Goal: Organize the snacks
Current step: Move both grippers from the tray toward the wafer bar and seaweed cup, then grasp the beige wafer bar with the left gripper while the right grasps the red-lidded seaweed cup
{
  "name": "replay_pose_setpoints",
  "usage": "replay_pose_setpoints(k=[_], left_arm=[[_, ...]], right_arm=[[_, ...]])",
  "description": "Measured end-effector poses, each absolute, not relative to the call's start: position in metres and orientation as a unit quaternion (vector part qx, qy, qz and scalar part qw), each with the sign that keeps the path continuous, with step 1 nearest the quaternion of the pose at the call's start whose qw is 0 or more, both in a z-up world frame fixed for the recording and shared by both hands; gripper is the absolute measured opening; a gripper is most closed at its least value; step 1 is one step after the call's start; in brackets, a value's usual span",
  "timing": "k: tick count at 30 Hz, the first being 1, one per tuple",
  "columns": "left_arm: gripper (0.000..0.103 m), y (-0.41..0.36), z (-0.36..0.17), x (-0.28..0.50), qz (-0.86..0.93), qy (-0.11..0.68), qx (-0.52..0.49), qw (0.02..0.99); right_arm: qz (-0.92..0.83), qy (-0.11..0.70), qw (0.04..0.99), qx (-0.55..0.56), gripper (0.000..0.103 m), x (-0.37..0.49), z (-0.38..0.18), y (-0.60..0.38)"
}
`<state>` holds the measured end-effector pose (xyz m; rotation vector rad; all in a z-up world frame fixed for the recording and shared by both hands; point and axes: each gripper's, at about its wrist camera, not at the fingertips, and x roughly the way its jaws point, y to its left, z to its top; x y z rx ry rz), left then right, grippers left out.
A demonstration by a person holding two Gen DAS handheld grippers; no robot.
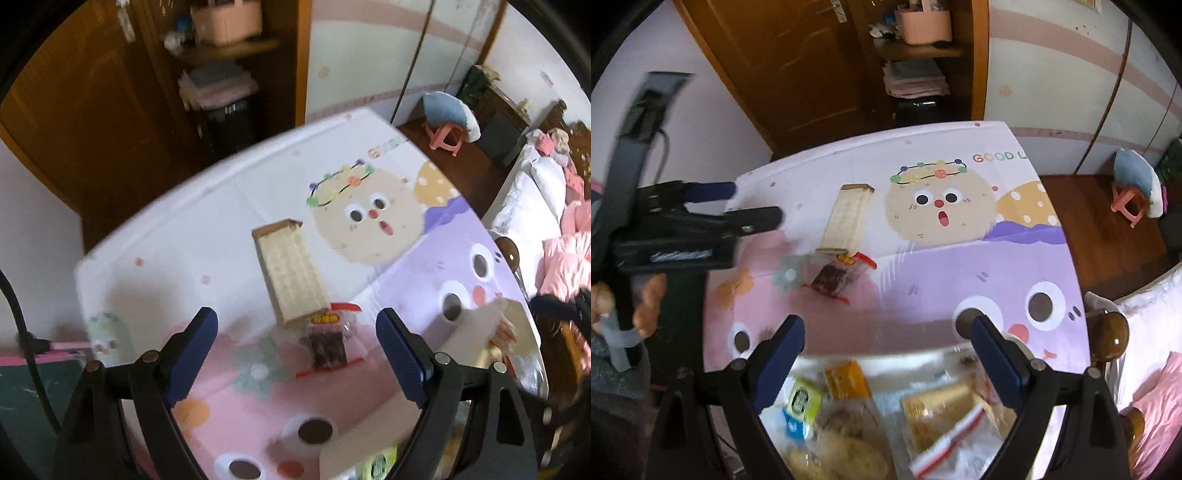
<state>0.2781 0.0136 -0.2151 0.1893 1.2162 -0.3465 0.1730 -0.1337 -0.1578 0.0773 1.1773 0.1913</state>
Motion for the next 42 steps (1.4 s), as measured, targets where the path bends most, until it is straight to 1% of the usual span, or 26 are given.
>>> replay_pose_setpoints(k=[5,9,15,17,20,21,22,28,34,38,40,42], left_arm=[[0.087,0.013,-0.277,0.317,-0.154,0.607,0.049,0.778],[0.087,0.010,-0.317,0.339,-0.136,0.635,0.024,0.760],[0.087,0.004,-0.348,0.353,-0.132,0.657,0.009,0.743],[0.085,0.002,-0.354,0.352,-0.129,0.660,0.022,0.740],[0.074,-0.004,-0.353,0.347,-0.126,0.645,0.065,0.751],[0.066,-0.006,-0.353,0.344,-0.126,0.640,0.081,0.754],[0.055,-0.007,-0.351,0.342,-0.127,0.635,0.091,0.757],[0.053,0.021,-0.347,0.332,-0.131,0.633,0.058,0.761],[0.053,0.076,-0.342,0.316,-0.102,0.628,0.009,0.771],[0.053,0.108,-0.334,0.301,-0.083,0.620,-0.014,0.780],[0.053,0.124,-0.328,0.292,-0.070,0.614,-0.022,0.786],[0.053,0.137,-0.322,0.285,-0.058,0.609,-0.025,0.791]], right_arm=[[0.071,0.578,0.812,0.022,0.092,0.196,-0.192,-0.116],[0.068,0.594,0.802,0.015,0.092,0.207,-0.213,-0.104],[0.060,0.609,0.791,0.023,0.092,0.218,-0.229,-0.097],[0.056,0.611,0.789,0.025,0.092,0.222,-0.233,-0.096],[0.050,0.617,0.785,0.029,0.092,0.228,-0.240,-0.094],[0.047,0.619,0.783,0.032,0.092,0.230,-0.243,-0.093],[0.046,0.622,0.781,0.037,0.092,0.232,-0.246,-0.093],[0.049,0.636,0.769,0.052,0.092,0.245,-0.261,-0.078],[0.056,0.652,0.754,0.054,0.092,0.261,-0.278,-0.050],[0.057,0.669,0.741,0.032,0.091,0.268,-0.291,-0.027],[0.054,0.678,0.733,0.016,0.088,0.268,-0.298,-0.016],[0.047,0.689,0.723,0.000,0.066,0.267,-0.306,-0.009]])
